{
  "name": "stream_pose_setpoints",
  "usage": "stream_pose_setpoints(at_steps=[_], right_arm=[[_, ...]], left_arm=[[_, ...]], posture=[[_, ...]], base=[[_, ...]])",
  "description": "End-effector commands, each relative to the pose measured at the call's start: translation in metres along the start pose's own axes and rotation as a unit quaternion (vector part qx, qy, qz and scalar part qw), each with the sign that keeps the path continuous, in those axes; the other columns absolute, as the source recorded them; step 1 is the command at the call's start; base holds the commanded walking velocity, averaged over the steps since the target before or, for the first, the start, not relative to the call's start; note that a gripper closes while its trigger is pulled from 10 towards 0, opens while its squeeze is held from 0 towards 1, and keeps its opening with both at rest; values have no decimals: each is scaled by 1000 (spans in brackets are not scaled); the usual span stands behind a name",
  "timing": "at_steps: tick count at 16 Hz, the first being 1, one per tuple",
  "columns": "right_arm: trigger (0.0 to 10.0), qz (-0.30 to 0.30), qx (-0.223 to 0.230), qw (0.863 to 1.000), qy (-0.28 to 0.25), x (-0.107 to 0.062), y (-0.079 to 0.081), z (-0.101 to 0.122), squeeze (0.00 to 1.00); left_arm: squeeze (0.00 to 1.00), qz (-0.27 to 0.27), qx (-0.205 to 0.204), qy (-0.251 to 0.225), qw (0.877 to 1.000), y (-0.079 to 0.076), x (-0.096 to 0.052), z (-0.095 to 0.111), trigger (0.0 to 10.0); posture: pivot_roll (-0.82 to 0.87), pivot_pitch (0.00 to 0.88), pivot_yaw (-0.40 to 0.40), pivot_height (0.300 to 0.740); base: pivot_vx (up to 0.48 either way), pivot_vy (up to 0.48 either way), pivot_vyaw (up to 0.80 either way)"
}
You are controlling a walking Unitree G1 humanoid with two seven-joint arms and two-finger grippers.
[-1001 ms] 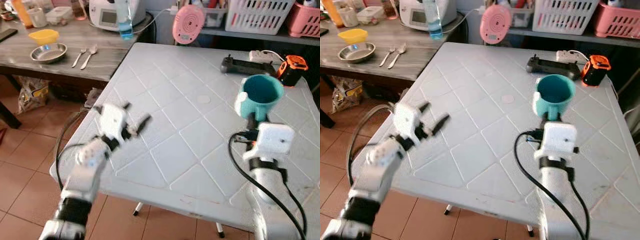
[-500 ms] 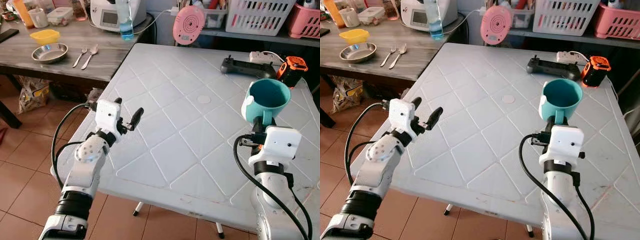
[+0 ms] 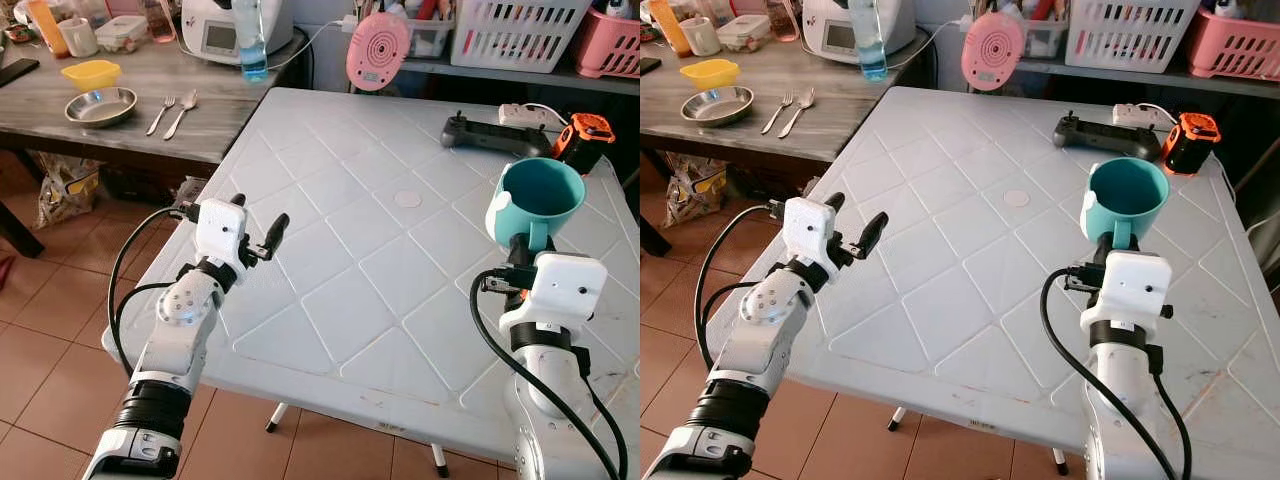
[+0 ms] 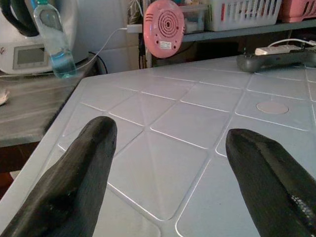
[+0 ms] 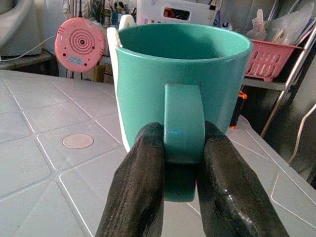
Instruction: Setting the table
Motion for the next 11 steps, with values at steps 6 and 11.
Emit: stream_pose_setpoints(at_steps=[6, 11], right_arm=[[10000, -7, 5, 1000, -3, -1, -2, 2, 0], [10000, -9, 5, 1000, -3, 0, -3, 2, 0]], left_arm=[[0, 7, 12, 2, 1000, 1, 1, 1, 10000], [0, 8, 12, 3, 1000, 1, 1, 0, 10000]], posture=[[68, 81, 7, 740], [71, 77, 7, 740]], base=[[0, 0, 0], [0, 0, 0]])
Point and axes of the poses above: a point about 5 cm out from each wrist's last joint towards the gripper, its own x axis pointing out of the wrist towards the gripper, its own z axis along the axis of the wrist's last joint, y = z × x, the point moved 2 cm from there along x, pointing out of the wrist towards the gripper, and after that the axes turned 1 degree about x, right-handed, at the moved point
